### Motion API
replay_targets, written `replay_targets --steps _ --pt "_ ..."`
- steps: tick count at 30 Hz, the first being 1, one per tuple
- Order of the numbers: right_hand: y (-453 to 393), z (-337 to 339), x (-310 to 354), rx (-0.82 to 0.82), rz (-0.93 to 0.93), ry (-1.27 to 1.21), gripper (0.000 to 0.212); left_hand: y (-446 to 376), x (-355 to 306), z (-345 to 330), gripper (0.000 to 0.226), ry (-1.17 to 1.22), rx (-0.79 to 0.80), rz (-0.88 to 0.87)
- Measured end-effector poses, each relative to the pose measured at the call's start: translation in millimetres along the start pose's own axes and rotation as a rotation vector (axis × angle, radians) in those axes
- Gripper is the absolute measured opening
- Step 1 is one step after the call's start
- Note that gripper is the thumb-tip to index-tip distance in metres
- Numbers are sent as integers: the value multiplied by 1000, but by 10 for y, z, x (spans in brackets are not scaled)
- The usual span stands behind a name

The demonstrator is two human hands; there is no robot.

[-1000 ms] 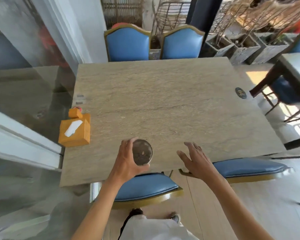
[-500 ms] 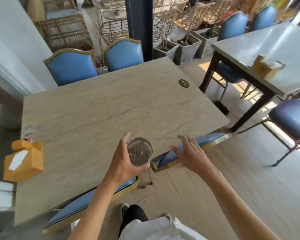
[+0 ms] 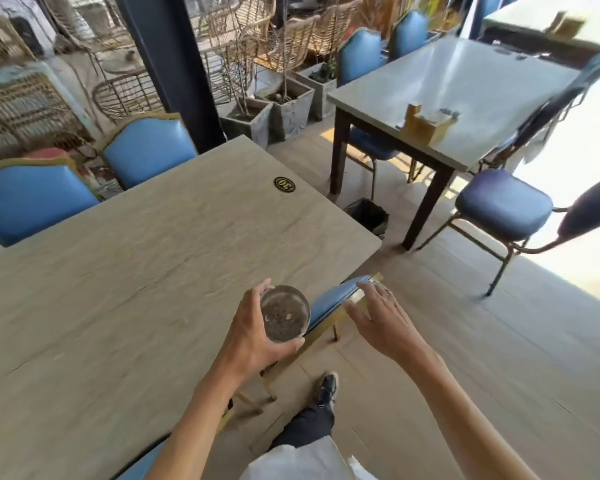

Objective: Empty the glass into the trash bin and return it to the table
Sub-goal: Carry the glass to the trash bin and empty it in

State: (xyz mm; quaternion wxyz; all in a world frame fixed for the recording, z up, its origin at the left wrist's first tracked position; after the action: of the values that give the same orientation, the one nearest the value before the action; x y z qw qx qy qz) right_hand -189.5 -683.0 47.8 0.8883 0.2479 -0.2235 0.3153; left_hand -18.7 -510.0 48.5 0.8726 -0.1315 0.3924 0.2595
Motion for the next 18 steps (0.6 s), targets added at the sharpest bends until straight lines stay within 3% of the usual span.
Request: replay_targets --steps 6,18 --pt "-599 380 -478 -39 -76 -3 57 -839 -81 -424 112 30 41 -13" --pt "-1678 1119 -1420 34 -275 32 61 -2413 -146 -1232 111 -22 167 -17"
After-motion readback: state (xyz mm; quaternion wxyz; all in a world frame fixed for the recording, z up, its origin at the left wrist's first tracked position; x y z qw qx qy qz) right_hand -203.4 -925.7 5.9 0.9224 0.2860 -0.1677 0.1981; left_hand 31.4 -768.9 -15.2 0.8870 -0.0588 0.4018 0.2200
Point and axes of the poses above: each hand's wrist, its own y-axis away from the middle knuckle, its own z-axis out of the back of the hand, x = y × z, the point moved 7 cm from there along -y, towards the middle knuckle, and after that the axes turned 4 degrees about -z, right-handed, at the moved point
